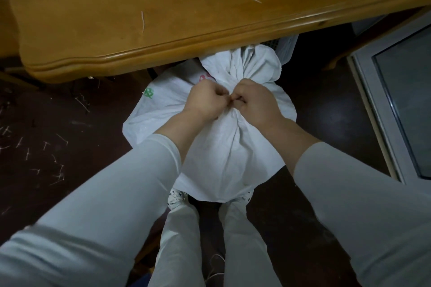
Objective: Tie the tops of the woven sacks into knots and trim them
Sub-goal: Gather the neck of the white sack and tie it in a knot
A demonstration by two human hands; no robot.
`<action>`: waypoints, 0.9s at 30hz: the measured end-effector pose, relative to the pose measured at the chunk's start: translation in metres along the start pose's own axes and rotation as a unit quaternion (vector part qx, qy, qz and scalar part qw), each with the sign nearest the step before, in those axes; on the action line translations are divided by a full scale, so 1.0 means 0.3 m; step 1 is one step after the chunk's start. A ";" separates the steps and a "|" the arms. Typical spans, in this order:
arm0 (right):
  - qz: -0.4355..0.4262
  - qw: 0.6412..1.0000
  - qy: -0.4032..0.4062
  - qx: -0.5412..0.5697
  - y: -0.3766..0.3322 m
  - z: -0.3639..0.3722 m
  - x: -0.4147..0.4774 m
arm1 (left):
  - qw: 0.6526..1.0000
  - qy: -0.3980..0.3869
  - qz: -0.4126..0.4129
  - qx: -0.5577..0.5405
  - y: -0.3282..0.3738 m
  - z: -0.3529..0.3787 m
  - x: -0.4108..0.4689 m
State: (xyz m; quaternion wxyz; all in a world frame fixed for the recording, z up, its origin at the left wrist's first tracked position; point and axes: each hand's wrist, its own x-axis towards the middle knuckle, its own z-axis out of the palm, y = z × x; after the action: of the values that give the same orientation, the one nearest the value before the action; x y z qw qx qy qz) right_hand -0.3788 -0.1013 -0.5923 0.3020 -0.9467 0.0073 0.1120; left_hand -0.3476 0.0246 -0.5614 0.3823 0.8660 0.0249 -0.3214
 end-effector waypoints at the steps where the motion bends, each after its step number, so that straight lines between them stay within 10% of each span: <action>1: 0.008 1.000 -0.002 -0.001 -0.002 0.001 -0.002 | 0.999 -0.004 0.009 0.035 0.004 -0.006 0.003; 15: 0.001 1.000 0.009 0.024 -0.006 0.007 -0.014 | 0.937 -0.073 0.095 0.329 0.084 -0.044 0.014; 27: 0.150 0.972 0.073 0.165 -0.018 0.058 -0.026 | 0.954 -0.051 0.161 0.246 -0.022 -0.040 0.025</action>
State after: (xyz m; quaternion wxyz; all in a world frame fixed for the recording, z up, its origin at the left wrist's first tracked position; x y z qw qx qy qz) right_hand -0.3897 -0.0874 -0.6014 0.4325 -0.8775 0.1898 0.0837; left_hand -0.3372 0.0359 -0.5641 0.2051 0.9079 -0.2148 -0.2957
